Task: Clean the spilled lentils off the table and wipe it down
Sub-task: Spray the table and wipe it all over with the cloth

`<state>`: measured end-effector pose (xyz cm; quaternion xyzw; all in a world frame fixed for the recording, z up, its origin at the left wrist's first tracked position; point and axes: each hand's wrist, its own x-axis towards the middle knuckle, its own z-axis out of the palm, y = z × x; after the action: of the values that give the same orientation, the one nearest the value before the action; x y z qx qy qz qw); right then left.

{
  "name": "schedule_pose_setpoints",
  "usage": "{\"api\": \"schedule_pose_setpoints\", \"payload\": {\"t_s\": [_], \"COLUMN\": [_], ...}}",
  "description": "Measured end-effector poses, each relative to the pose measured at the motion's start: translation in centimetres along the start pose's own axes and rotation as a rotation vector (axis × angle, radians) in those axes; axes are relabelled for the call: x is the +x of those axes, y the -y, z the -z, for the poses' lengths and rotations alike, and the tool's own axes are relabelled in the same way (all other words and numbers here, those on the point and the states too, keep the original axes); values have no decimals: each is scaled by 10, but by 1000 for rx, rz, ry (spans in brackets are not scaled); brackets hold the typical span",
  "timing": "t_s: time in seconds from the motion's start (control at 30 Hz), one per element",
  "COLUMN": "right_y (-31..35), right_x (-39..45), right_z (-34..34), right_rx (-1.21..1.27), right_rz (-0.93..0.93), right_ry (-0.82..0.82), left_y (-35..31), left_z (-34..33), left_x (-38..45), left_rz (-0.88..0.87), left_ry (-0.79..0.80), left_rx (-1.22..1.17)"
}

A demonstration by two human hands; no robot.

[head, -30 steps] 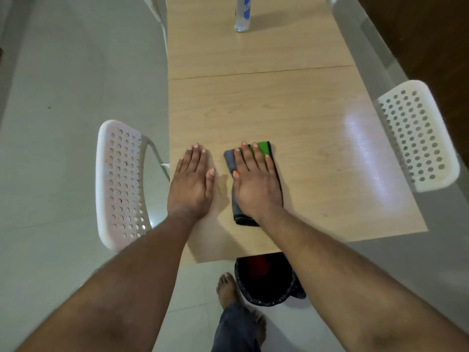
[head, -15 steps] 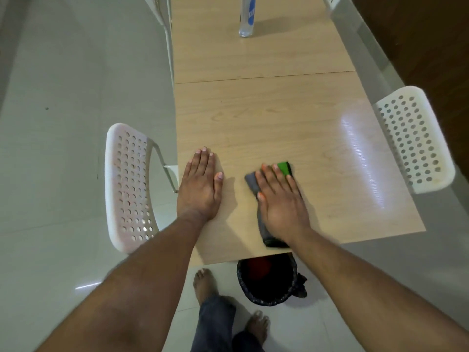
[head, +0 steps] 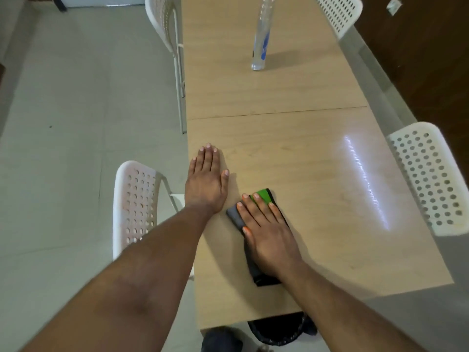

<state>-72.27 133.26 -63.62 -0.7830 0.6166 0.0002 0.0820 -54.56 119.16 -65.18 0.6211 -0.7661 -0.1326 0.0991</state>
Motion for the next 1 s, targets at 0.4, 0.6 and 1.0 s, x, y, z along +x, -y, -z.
{"api": "schedule_pose_setpoints", "payload": {"t_s": [0.4, 0.6, 1.0], "right_y": [-22, -24, -90], "right_x": [201, 151, 132], "right_z": [25, 20, 10], "right_rx": [55, 270, 307], "right_rz": [-253, 7, -67], "right_ry": [-114, -64, -240], "left_y": [3, 1, -2], "left_z": [-8, -6, -2], "left_x": [2, 3, -1], "left_rz": [8, 12, 30], "left_ry": [-28, -21, -20], "left_rx": [6, -10, -57]}}
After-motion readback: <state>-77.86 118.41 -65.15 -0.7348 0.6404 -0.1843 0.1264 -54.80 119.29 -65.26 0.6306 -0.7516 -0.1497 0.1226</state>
